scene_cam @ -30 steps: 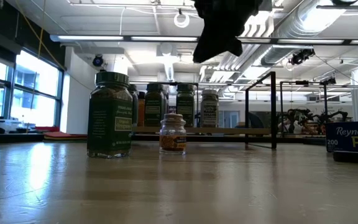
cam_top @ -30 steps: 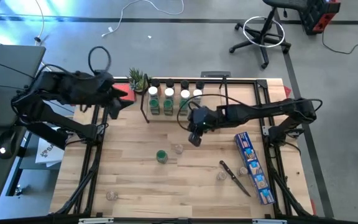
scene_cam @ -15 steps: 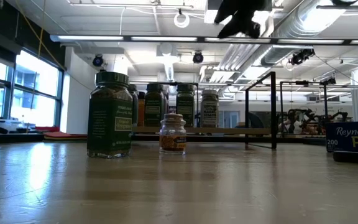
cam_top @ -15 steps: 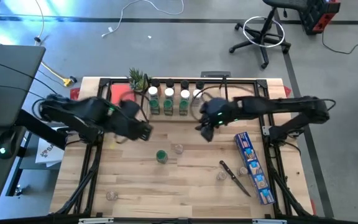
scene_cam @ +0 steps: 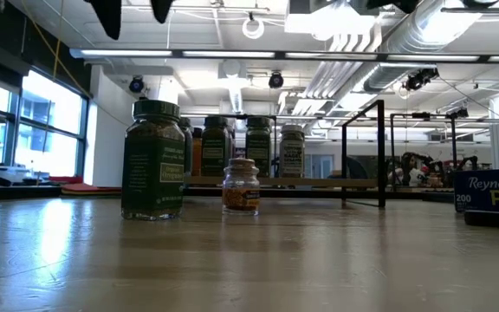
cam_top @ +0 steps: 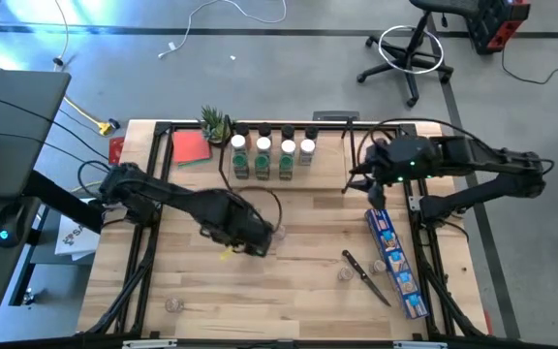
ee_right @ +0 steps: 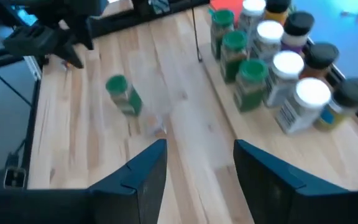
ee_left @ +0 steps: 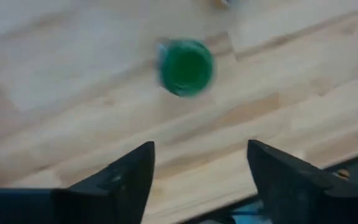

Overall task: Shelf spices
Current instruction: Put the green seasoning bottle on the shelf aligned with the white seasoning bottle, then put the transparent seasoning bottle on the shelf

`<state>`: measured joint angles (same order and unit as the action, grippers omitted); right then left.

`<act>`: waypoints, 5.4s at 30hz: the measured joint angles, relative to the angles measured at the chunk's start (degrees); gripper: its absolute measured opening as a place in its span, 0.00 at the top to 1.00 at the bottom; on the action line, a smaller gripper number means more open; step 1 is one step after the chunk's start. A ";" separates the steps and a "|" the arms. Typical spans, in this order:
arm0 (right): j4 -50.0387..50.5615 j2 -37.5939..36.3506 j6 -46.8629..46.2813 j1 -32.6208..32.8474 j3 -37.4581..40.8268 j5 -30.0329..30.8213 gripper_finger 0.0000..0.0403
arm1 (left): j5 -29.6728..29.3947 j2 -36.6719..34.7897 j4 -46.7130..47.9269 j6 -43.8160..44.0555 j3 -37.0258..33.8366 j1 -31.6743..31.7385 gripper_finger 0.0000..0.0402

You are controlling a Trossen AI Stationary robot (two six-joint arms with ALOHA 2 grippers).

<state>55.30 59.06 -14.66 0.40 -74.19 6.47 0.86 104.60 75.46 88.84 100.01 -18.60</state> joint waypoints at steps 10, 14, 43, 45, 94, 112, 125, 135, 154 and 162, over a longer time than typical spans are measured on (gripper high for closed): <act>1.82 -1.00 3.23 0.01 0.00 4.60 0.55 | 1.01 8.22 -1.32 2.33 0.02 0.91 0.22; 2.26 -1.00 3.48 0.00 0.00 4.54 0.55 | 0.11 10.68 2.26 0.47 0.02 2.31 0.22; 2.59 -0.97 3.15 0.00 0.02 3.31 0.55 | 3.59 11.30 -0.74 -13.67 -4.72 6.11 0.44; 2.59 -0.97 3.15 0.00 0.02 3.29 0.55 | 3.57 11.27 -0.75 -15.22 -4.72 6.16 0.52; 11.85 -7.88 -8.04 -0.04 0.02 5.59 0.55 | -6.26 28.10 -4.99 -102.54 33.07 30.05 0.47; 11.79 -7.62 -9.92 -0.04 0.02 5.66 0.55 | -10.86 27.82 -5.66 -105.61 33.09 30.50 0.44; 11.77 -7.62 -9.96 -0.04 0.02 5.65 0.55 | -13.40 27.82 -9.80 -104.41 33.09 30.53 0.43; 11.75 -7.62 -9.96 -0.04 0.02 5.65 0.55 | -13.88 27.82 -9.81 -102.30 33.09 30.66 0.43; 11.79 -7.62 -10.66 -0.04 0.04 4.70 0.55 | -13.87 22.69 -6.61 -93.78 34.95 29.63 0.31; 10.73 -6.59 0.87 1.50 1.10 -6.50 0.55 | -14.68 15.07 -5.74 -74.25 35.01 23.36 0.31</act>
<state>66.03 52.47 -13.80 1.91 -73.10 -0.04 -13.82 119.67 69.72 14.59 135.02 4.75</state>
